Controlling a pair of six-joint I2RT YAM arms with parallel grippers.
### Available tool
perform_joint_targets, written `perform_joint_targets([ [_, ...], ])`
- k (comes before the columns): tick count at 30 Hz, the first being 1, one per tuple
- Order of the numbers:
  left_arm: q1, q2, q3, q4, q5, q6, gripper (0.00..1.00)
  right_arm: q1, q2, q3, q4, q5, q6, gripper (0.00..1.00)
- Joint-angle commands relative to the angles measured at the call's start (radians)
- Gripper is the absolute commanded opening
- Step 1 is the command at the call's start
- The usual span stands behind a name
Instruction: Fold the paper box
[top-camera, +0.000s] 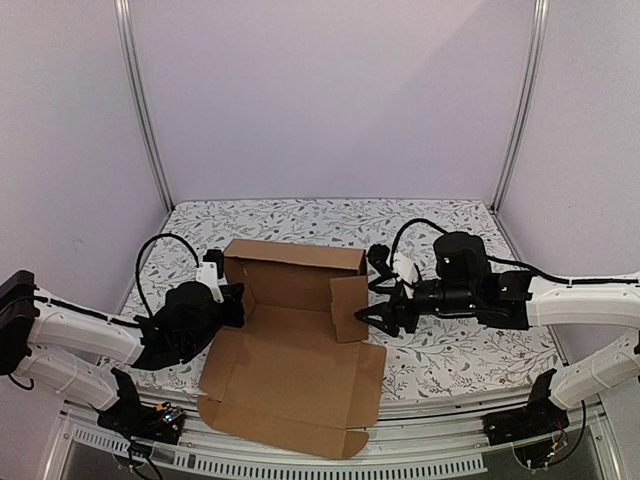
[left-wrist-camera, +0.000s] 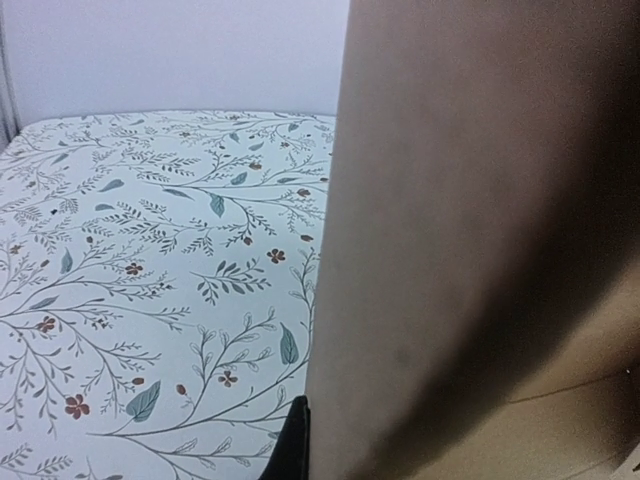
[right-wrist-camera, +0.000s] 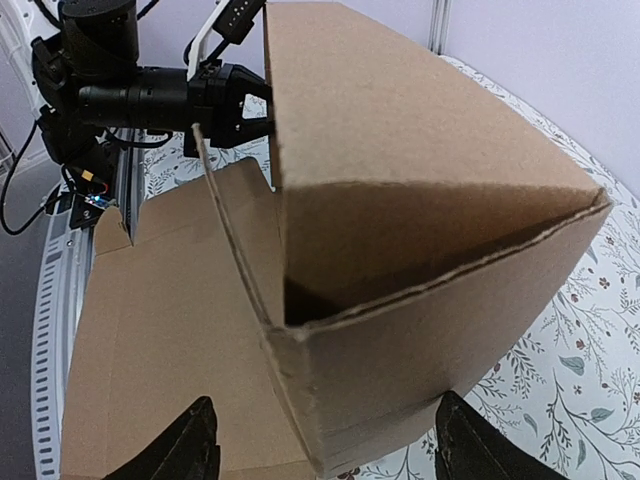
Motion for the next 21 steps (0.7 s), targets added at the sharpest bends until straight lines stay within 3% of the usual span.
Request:
perform_joint_targets([
  [1, -0.017, 0.012, 0.052, -0.027, -0.046, -0.06, 0.0, 0.036, 0.026, -0.002, 0.044, 0.062, 0.038, 0.72],
  [17, -0.096, 0.081, 0.148, -0.224, -0.186, -0.203, 0.0, 0.156, 0.217, 0.11, 0.103, 0.605, 0.151, 0.71],
  [21, -0.114, 0.085, 0.155, -0.248, -0.204, -0.233, 0.0, 0.156, 0.239, 0.109, 0.144, 0.678, 0.171, 0.7],
])
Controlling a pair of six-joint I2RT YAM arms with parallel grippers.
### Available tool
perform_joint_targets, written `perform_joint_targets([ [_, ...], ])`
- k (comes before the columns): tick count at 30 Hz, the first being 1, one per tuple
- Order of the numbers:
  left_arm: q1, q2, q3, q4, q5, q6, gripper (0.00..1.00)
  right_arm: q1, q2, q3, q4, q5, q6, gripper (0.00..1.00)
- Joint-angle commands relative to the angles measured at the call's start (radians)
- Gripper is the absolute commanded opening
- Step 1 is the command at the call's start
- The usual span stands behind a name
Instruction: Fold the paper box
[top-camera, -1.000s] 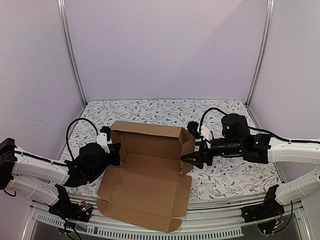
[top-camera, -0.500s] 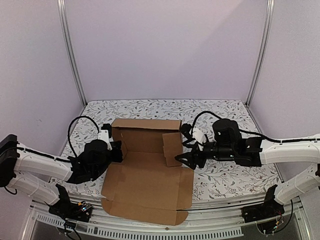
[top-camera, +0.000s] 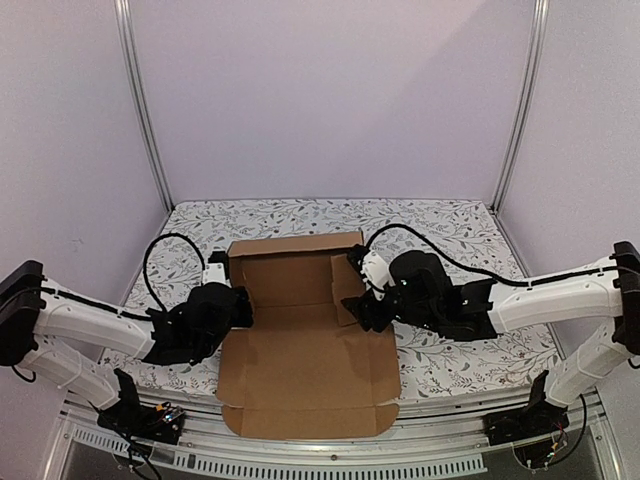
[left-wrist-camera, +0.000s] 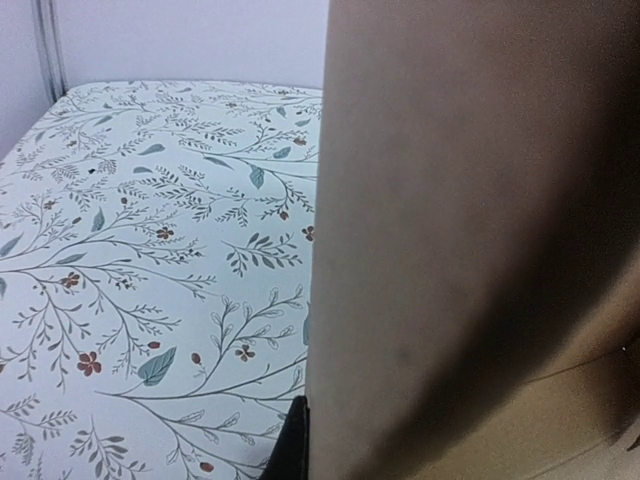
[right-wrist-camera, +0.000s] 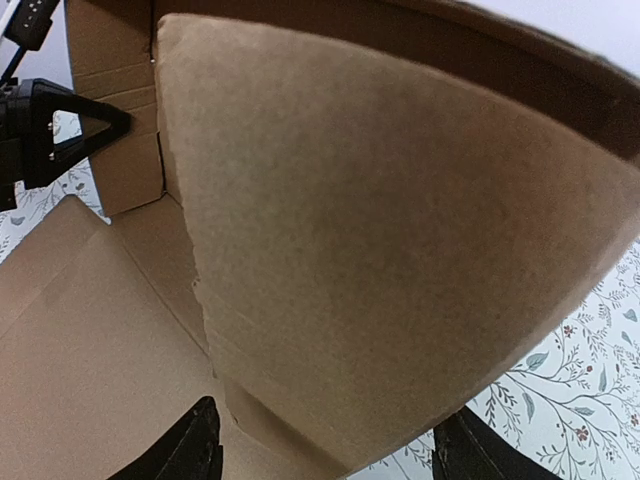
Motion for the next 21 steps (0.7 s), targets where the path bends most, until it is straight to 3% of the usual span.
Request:
perform_joint_targets([
  [1, -0.042, 0.007, 0.036, -0.037, -0.021, -0.067, 0.0, 0.01, 0.034, 0.024, 0.089, 0.135, 0.038, 0.69],
  [21, -0.104, 0.016, 0.103, -0.229, -0.056, -0.235, 0.0, 0.01, 0.155, 0.0, 0.367, 0.304, 0.029, 0.5],
])
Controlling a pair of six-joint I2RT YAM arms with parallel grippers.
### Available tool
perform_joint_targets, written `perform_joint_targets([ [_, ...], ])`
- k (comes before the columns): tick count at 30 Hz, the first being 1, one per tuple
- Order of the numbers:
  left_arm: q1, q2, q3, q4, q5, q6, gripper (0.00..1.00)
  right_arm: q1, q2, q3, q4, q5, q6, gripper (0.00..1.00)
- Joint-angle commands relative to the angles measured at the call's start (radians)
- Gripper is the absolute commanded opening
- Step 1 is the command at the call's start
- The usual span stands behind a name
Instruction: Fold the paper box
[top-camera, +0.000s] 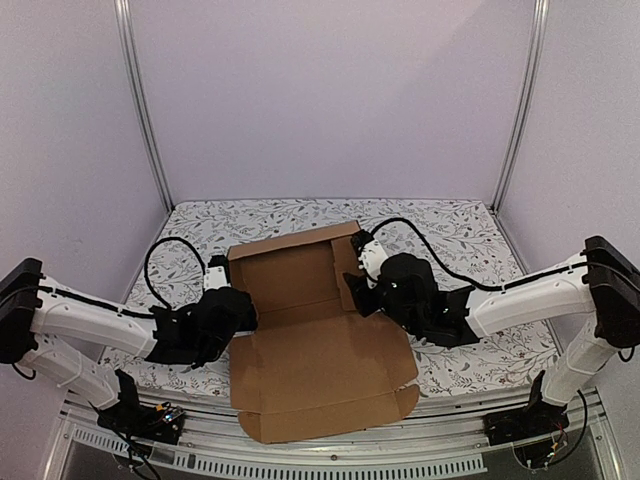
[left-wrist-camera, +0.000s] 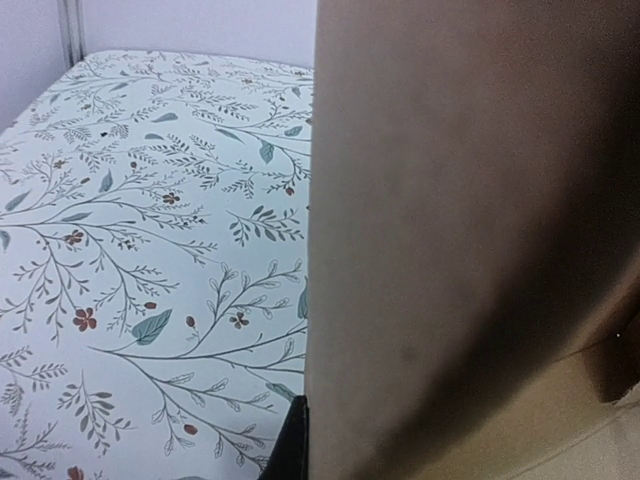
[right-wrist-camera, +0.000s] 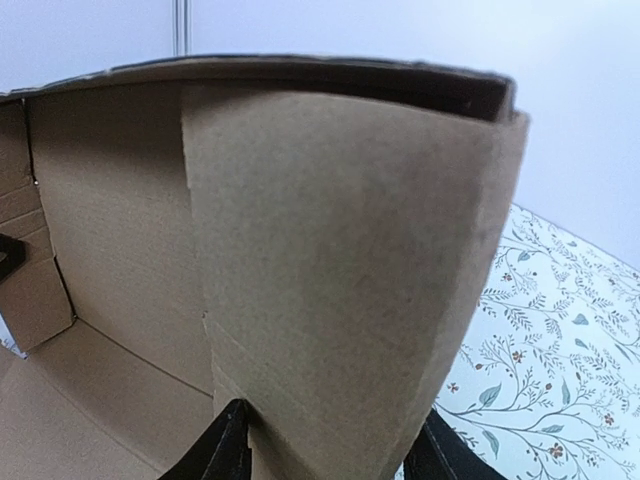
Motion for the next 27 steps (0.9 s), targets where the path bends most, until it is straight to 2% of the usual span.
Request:
perform_joint_targets([
  [1, -0.033, 0.012, 0.042, -0.055, 0.02, -0.052, 0.0, 0.008, 0.035, -0.004, 0.104, 0.06, 0.001, 0.48],
  [9, -0.041, 0.021, 0.071, -0.094, 0.043, -0.086, 0.0, 0.007, 0.058, -0.007, 0.135, 0.082, -0.017, 0.24],
  [14, -0.042, 0.029, 0.082, -0.101, 0.045, -0.087, 0.0, 0.008, 0.057, -0.013, 0.137, 0.092, -0.022, 0.03],
  [18, -0.043, 0.03, 0.084, -0.103, 0.044, -0.088, 0.0, 0.007, 0.053, -0.015, 0.137, 0.086, -0.022, 0.04],
  [23, -0.044, 0.024, 0.084, -0.106, 0.048, -0.09, 0.0, 0.007, 0.062, -0.008, 0.141, 0.081, -0.024, 0.23],
  [27, -0.045, 0.018, 0.085, -0.111, 0.052, -0.09, 0.0, 0.008, 0.077, 0.001, 0.15, 0.088, -0.034, 0.26],
])
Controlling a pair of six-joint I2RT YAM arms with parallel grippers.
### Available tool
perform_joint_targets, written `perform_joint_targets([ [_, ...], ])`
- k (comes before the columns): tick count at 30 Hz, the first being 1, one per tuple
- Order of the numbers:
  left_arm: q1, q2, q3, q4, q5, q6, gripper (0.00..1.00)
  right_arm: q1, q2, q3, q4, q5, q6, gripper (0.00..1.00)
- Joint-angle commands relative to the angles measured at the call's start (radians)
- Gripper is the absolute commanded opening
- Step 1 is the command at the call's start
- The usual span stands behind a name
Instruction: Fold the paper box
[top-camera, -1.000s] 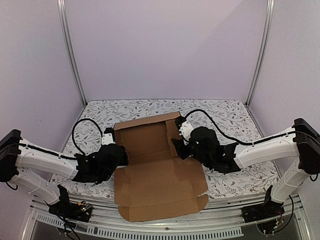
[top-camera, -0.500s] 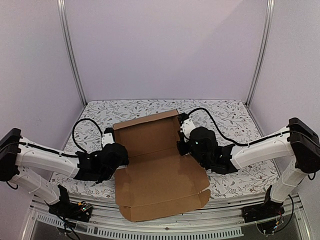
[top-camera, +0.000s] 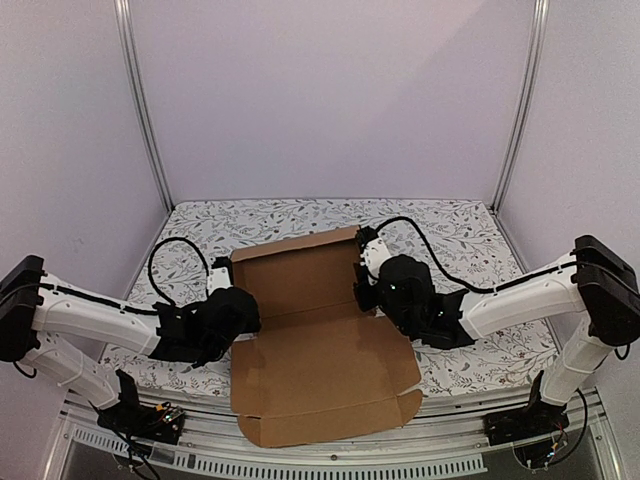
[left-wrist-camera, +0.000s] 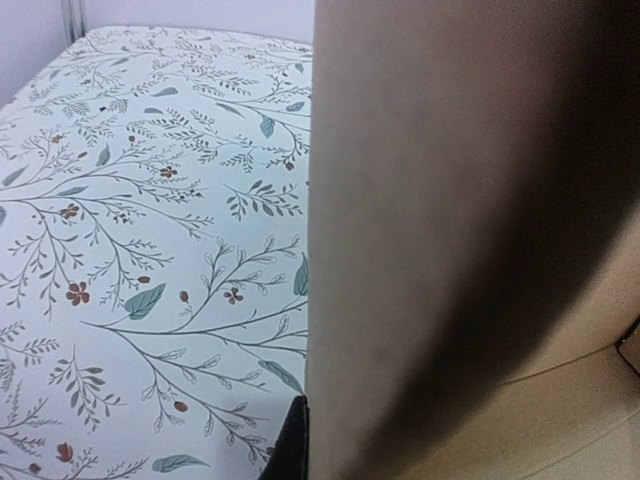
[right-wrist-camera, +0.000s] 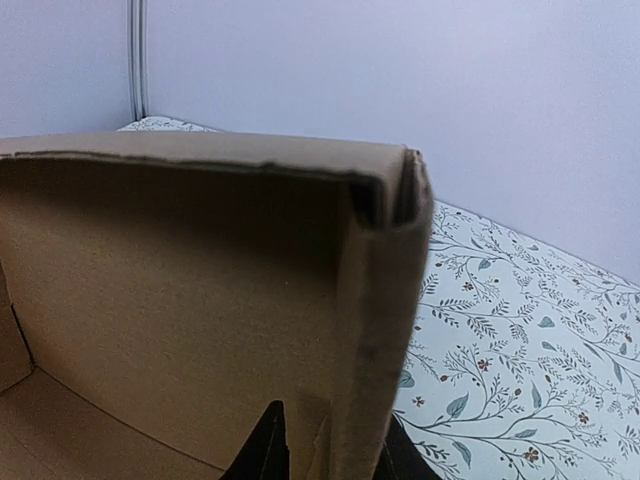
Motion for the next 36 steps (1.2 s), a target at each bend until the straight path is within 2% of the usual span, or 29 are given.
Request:
perform_joint_targets([
  [1, -0.029, -0.006, 0.028, 0.006, 0.035, 0.001, 0.0, 0.009, 0.037, 0.009, 0.034, -0.025, -0.014, 0.25],
  [6, -0.03, -0.011, 0.023, -0.011, 0.03, -0.012, 0.0, 0.009, 0.05, 0.006, 0.043, -0.015, -0.017, 0.14],
  [10, -0.03, -0.015, 0.025, -0.011, 0.039, -0.023, 0.0, 0.009, 0.065, 0.006, 0.053, -0.001, -0.017, 0.0],
  [18, -0.034, -0.004, 0.035, -0.029, 0.05, -0.041, 0.0, 0.009, 0.079, 0.004, 0.094, 0.017, -0.018, 0.0],
  [21, -0.036, 0.006, 0.041, -0.036, 0.048, -0.04, 0.0, 0.01, 0.074, 0.015, 0.107, 0.03, -0.025, 0.11],
  [28, -0.038, 0.025, 0.055, -0.047, 0.038, -0.037, 0.0, 0.009, 0.045, 0.052, 0.117, 0.037, -0.074, 0.17],
  [36, -0.04, 0.035, 0.057, -0.051, 0.026, -0.039, 0.0, 0.009, -0.001, 0.079, 0.126, 0.043, -0.132, 0.29],
])
